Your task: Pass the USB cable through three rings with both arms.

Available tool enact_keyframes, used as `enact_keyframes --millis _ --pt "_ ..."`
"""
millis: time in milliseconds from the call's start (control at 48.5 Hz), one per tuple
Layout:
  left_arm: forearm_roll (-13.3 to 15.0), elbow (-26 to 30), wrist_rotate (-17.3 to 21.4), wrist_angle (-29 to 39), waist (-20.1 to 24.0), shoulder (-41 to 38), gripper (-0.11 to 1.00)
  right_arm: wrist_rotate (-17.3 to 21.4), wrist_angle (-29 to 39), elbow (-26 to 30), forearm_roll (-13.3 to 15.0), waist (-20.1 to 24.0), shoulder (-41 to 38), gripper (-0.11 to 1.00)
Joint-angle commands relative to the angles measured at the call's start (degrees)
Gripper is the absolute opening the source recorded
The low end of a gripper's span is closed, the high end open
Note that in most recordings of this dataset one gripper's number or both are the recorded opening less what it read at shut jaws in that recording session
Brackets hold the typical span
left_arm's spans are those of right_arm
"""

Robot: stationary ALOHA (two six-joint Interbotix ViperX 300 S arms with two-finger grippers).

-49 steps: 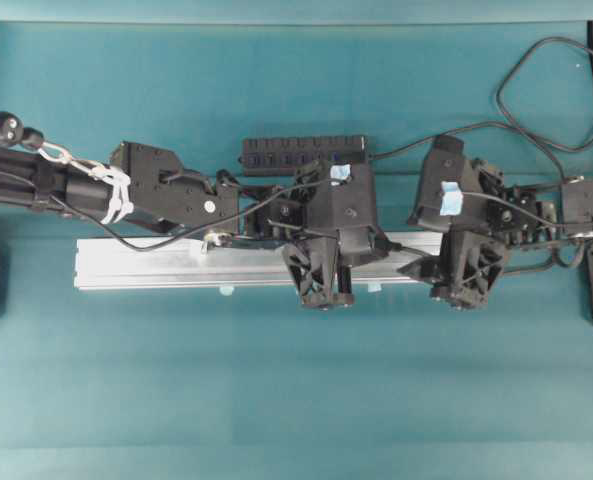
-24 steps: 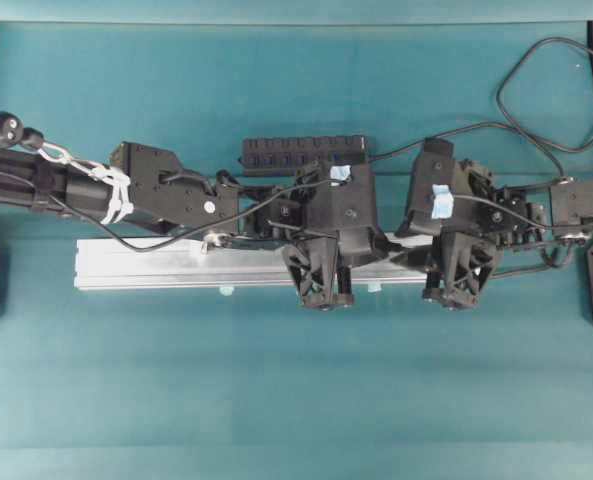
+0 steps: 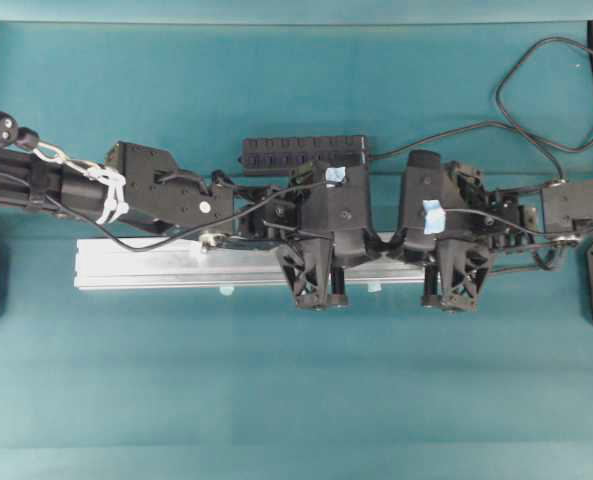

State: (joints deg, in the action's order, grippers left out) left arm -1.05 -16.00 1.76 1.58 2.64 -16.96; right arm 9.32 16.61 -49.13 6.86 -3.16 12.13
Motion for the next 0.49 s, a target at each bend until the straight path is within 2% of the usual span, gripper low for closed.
enact_keyframes --millis 0,165,206,330,392,433,474 --pt "-0.09 0.26 0.09 -0.35 -0.18 1.14 0.23 -0.7 0.35 1.41 0.09 0.18 -0.18 -0.07" --pt "-0.09 0.26 -0.09 -0.26 -0.18 1.23 0.24 -1.41 1.67 1.67 0.18 0.35 -1.05 -0.07" --pt "-0.09 0.09 -0.26 -0.09 -0.18 1.41 0.33 -1.76 2.02 1.85 0.09 0.35 -1.23 -0.07" --pt "-0.09 -1.32 -0.53 0.26 -0.26 2.72 0.71 -2.81 3.16 2.55 0.09 0.35 -2.2 -0.07" --pt "-0.09 -2.37 -0.62 0.44 -0.26 4.13 0.87 -3.08 3.87 3.08 0.18 0.35 -2.72 -0.07" --pt "-0.09 -3.16 -0.53 0.44 -0.26 5.1 0.9 -3.16 4.39 3.34 0.18 0.35 -3.25 -0.07" --pt "-0.09 -4.22 -0.53 0.53 -0.09 6.33 0.87 -3.25 5.01 3.69 0.09 0.35 -3.87 -0.07"
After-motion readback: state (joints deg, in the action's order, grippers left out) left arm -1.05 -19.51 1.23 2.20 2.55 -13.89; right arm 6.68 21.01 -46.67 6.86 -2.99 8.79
